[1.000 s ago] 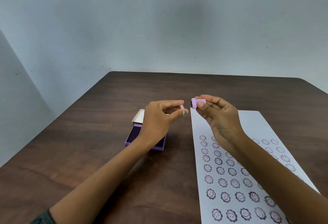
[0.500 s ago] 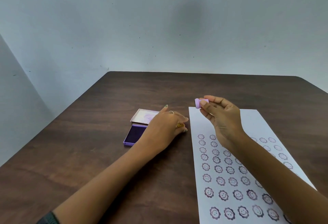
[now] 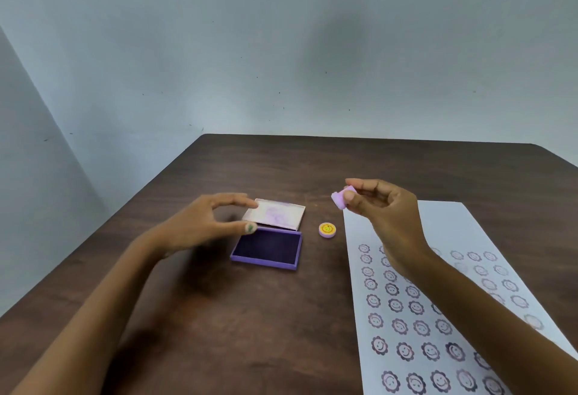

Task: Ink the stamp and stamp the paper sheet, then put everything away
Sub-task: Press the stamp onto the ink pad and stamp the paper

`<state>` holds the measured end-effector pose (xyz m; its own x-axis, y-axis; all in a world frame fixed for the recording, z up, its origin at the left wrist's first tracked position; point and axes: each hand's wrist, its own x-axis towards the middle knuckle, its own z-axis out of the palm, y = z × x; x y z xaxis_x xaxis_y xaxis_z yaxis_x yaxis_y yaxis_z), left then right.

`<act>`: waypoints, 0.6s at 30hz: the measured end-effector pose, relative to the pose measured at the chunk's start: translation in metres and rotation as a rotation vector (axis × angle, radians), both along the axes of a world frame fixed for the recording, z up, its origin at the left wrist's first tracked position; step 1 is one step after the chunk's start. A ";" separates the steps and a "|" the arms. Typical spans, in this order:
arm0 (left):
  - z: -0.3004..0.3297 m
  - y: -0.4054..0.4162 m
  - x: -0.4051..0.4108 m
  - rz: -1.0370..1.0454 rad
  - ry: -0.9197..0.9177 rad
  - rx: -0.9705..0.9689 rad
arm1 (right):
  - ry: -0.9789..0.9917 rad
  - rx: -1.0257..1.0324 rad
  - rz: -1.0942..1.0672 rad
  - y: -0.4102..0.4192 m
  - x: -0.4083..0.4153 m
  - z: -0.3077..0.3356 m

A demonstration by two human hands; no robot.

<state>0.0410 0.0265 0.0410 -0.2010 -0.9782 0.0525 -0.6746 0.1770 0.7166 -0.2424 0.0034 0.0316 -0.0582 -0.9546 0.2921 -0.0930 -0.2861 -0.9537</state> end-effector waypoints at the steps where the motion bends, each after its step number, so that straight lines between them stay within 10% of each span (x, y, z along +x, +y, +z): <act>1: -0.003 0.004 0.010 0.009 0.030 0.056 | 0.032 -0.014 0.014 0.002 0.003 0.000; 18: -0.014 0.017 0.023 -0.092 -0.190 0.193 | 0.449 -0.204 0.291 0.031 0.098 0.003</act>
